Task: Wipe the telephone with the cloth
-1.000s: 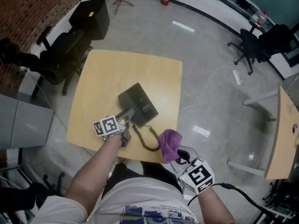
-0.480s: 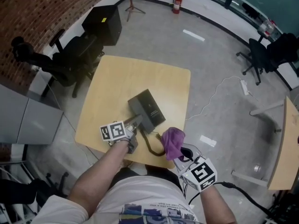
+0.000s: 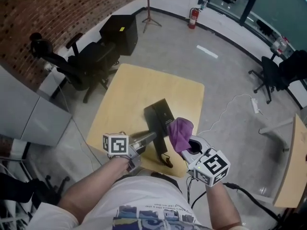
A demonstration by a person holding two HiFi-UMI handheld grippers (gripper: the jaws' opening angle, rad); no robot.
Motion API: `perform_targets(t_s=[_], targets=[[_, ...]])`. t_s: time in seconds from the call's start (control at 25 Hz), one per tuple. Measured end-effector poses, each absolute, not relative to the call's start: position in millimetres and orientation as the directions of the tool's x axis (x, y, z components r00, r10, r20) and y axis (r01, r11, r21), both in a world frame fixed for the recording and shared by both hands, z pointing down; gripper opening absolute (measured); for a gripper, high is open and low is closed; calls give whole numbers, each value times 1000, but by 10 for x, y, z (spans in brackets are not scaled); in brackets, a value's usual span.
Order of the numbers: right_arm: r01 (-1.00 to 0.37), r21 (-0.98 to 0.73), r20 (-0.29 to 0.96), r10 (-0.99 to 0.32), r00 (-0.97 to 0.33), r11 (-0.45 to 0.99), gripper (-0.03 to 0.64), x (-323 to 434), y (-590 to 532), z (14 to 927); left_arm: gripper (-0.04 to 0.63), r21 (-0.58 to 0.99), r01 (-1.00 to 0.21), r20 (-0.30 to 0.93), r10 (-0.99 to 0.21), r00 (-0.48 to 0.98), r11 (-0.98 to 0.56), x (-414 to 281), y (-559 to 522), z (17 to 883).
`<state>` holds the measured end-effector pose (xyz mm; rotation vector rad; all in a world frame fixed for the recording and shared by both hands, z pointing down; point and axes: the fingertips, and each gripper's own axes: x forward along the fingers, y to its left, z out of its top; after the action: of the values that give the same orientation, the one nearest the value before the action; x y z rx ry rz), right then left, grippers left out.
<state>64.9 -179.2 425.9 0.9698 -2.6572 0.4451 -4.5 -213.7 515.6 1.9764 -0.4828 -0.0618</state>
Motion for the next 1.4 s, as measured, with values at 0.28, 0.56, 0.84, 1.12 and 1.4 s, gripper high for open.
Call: perform_targets(t_s=[0.28,0.56,0.84,1.12,1.4], targets=[[-613,-185,286,-555,-781,768,44,328,-2034,3889,80,883,-221,105,-285,953,-413,23,-1921,4874],[-622,-157,307,-560,-769,768,44,158,-2084,3832,80,888,-188,77,-267,961,-420,-58,-1892,4795],[-637,-183,373,-547,-750,749,44,158,-1806,4090,80,889,-171,53,-276,960,-425,-165,-1979,4728],[-664,-200,421,-548,-722,721,44,179,-1560,4236,80,885,-162,36,-282,959,-438,-246,-2114,4666],[-674,-136,353,-600,-718,726,44,100,-1785,3812,80,881,-147,35,-248,968,-450,-157,-2038,4652]])
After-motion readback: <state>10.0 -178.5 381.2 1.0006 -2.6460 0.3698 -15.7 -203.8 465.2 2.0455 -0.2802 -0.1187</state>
